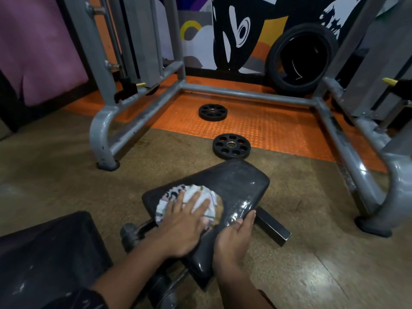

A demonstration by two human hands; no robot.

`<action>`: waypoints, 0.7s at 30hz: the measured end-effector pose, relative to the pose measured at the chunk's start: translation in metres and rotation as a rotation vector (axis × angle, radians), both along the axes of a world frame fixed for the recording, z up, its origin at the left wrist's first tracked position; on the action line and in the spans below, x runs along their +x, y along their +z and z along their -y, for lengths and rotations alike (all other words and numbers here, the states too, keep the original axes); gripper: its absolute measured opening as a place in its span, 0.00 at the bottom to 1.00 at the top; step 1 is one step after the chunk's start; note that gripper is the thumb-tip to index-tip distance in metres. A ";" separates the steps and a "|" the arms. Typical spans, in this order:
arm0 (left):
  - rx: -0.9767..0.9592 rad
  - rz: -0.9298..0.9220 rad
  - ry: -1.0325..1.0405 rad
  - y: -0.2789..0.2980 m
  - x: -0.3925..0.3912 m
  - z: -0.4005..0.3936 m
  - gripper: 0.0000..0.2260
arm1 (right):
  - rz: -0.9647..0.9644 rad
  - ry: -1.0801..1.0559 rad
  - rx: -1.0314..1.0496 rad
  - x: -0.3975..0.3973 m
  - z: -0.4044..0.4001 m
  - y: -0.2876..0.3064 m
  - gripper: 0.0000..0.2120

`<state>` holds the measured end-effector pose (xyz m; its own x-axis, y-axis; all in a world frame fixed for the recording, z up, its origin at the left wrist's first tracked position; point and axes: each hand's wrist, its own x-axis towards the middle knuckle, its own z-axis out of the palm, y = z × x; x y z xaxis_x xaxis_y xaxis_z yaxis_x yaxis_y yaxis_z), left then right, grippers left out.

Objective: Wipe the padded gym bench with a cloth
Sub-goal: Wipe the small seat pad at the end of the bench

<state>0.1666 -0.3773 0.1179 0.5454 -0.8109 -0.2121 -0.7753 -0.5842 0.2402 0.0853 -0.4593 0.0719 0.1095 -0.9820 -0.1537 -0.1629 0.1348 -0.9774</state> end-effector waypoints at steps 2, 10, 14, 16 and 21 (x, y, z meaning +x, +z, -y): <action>-0.041 -0.007 -0.027 -0.004 0.010 0.009 0.23 | -0.003 -0.005 0.005 0.001 0.000 0.000 0.23; -0.014 0.031 0.086 -0.005 0.028 -0.008 0.24 | 0.028 -0.015 -0.004 0.001 -0.001 -0.003 0.22; -0.037 -0.004 -0.048 -0.002 0.010 0.004 0.24 | 0.003 -0.002 0.006 0.000 -0.001 0.000 0.23; -0.045 -0.024 -0.006 -0.005 0.025 0.013 0.23 | -0.008 -0.008 0.027 0.000 -0.001 -0.001 0.23; -0.044 -0.009 0.167 -0.007 0.036 0.003 0.23 | -0.011 -0.023 0.063 0.001 -0.001 -0.003 0.23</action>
<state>0.2028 -0.3801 0.1114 0.6717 -0.7177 -0.1837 -0.6660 -0.6936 0.2745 0.0868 -0.4584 0.0693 0.0855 -0.9726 -0.2162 -0.1694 0.1996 -0.9651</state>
